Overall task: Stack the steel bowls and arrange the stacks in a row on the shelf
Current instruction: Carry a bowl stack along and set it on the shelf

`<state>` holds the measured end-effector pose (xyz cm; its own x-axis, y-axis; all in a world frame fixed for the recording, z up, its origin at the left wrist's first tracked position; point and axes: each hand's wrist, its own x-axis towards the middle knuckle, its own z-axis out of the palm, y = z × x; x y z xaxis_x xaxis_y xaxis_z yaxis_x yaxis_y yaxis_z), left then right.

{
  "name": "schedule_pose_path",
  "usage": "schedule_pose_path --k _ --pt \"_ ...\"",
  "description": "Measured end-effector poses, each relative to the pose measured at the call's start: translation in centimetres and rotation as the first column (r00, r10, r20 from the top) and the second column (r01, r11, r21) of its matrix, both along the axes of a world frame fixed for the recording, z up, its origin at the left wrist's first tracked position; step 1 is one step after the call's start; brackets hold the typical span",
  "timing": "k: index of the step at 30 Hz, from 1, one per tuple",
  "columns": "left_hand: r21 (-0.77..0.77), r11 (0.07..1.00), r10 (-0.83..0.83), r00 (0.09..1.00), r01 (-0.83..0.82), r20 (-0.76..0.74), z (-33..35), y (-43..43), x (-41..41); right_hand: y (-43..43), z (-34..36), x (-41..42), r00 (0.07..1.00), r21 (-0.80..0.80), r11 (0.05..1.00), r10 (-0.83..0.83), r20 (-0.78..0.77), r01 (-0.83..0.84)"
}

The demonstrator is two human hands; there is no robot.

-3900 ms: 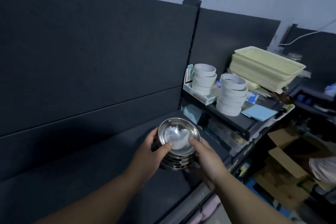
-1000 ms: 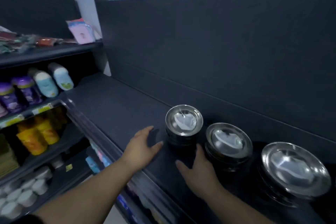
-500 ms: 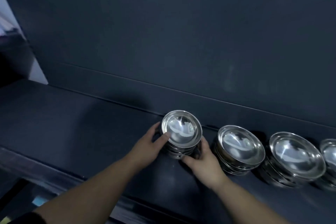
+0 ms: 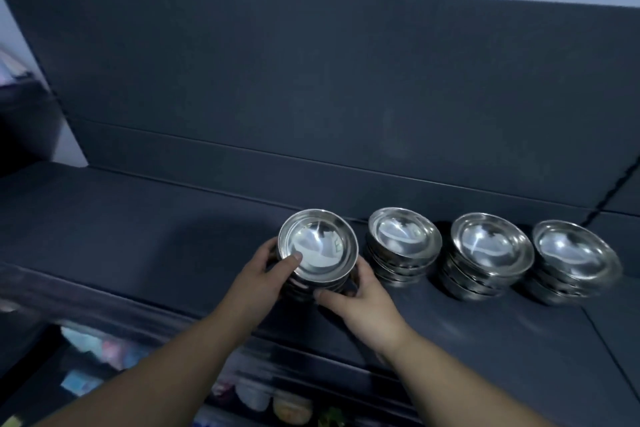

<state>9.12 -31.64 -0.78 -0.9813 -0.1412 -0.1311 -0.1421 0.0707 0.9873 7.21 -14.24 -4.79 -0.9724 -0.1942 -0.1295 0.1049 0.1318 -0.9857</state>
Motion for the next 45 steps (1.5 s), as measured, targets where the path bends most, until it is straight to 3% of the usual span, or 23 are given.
schedule_pose_path --k 7,14,19,25,32,45 --pt "0.027 0.998 -0.047 0.997 0.048 -0.053 2.2 10.2 8.9 10.4 3.0 10.1 0.998 -0.052 0.998 -0.023 -0.056 0.02" --pt "0.054 0.953 -0.294 0.954 0.297 -0.056 3.1 27.5 16.7 27.6 5.4 22.5 0.965 0.026 0.968 -0.247 -0.088 0.25" --pt "0.076 0.842 -0.533 0.845 0.534 -0.031 3.1 39.5 21.0 39.0 5.6 30.1 0.891 0.05 0.891 -0.447 -0.078 0.451" --pt "0.116 0.705 -0.705 0.709 0.699 0.006 2.6 50.9 23.1 48.2 5.0 36.3 0.78 0.0 0.78 -0.626 -0.008 0.626" --pt "0.16 0.587 -0.802 0.597 0.794 -0.021 2.0 61.2 20.0 56.0 4.6 35.3 0.678 -0.014 0.678 -0.735 -0.028 0.734" --pt "0.112 0.479 -0.876 0.483 0.871 -0.008 3.0 75.1 4.4 68.9 5.9 21.5 0.58 -0.017 0.581 -0.814 -0.043 0.814"
